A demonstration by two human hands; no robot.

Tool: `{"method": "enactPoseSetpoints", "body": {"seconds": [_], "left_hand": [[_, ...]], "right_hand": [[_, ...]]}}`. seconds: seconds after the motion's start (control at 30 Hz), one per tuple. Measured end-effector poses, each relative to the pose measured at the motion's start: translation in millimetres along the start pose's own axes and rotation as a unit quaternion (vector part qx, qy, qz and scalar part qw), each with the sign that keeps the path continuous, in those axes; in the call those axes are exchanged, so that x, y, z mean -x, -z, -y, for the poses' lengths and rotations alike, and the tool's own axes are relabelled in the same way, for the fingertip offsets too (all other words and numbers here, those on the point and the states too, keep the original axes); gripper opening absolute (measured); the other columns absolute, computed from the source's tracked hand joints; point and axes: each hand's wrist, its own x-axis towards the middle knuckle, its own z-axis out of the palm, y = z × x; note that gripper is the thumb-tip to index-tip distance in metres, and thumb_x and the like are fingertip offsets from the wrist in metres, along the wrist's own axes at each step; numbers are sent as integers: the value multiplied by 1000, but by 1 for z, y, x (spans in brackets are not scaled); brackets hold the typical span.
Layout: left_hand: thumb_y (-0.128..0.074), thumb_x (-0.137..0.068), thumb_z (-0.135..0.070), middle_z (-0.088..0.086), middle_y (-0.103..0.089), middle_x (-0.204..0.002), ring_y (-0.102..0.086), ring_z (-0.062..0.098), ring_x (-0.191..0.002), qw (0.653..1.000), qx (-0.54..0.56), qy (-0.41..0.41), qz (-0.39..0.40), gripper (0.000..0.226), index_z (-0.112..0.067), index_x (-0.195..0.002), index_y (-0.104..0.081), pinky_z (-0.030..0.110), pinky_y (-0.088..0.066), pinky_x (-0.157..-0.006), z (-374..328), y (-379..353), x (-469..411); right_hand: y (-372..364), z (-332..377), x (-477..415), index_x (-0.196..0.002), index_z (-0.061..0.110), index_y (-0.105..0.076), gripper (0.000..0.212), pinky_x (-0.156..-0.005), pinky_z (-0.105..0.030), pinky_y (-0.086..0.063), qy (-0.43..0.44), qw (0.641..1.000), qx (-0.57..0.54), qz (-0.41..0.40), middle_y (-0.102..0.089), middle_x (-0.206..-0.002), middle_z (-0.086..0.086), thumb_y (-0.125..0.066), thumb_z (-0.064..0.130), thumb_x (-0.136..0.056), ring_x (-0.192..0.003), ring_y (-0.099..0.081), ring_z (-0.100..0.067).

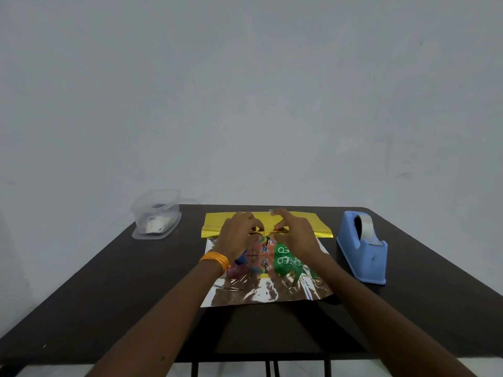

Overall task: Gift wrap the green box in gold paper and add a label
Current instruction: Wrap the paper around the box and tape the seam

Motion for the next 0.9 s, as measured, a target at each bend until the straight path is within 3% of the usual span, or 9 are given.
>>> {"method": "enactPoseSetpoints", "body": {"seconds": [0.07, 0.13, 0.23, 0.4, 0.57, 0.9], "left_hand": [[-71, -86, -35, -5, -60, -100, -53, 17, -97, 1000, 5, 0, -5, 20, -29, -106, -69, 38, -48, -79, -1, 0, -1], [-71, -86, -34, -5, -59, -99, -53, 17, -96, 1000, 9, 0, -11, 19, -29, -105, -69, 37, -47, -77, -1, -1, -1], [-71, -86, -33, -5, -59, -98, -52, 16, -94, 1000, 12, -5, -13, 19, -28, -104, -69, 35, -46, -75, -1, -1, 0], [-72, -86, -32, -4, -57, -97, -51, 16, -93, 1000, 20, 2, -5, 19, -25, -103, -69, 33, -46, -75, -3, 1, -1], [-72, -85, -31, -3, -57, -99, -50, 17, -94, 999, 32, 7, -2, 20, -23, -103, -69, 32, -45, -76, -2, 2, 0], [-72, -86, -32, -4, -56, -99, -49, 15, -95, 999, 41, 9, -5, 18, -24, -102, -69, 33, -45, -77, -3, -1, 1]], "right_hand": [[3, 2, 3, -119, 23, -64, 45, -88, -24, -51, 3, 998, -62, -28, -70, -110, 2, -82, 18, -78, -103, -63, -10], [5, 5, 11, -105, 22, -69, 25, -92, -16, -43, 16, 988, -106, -109, -66, -111, 7, -79, 18, -82, -109, -57, -5], [14, 12, 24, -87, 20, -74, 1, -81, -15, -47, -49, 976, -166, -132, -71, -95, 11, -73, 21, -88, -95, -64, -1], [11, 17, 34, -83, 9, -75, 6, -64, -17, -50, -156, 933, -324, -22, -74, -77, -5, -72, 11, -87, -68, -66, -9], [-6, 20, 38, -89, 3, -73, 6, -54, -18, -43, -250, 904, -346, 12, -69, -67, 1, -67, 6, -89, -60, -61, -6], [-16, 27, 38, -90, 8, -71, 8, -62, -24, -43, -302, 854, -423, 5, -74, -91, -16, -67, 14, -92, -81, -62, -20]]}}
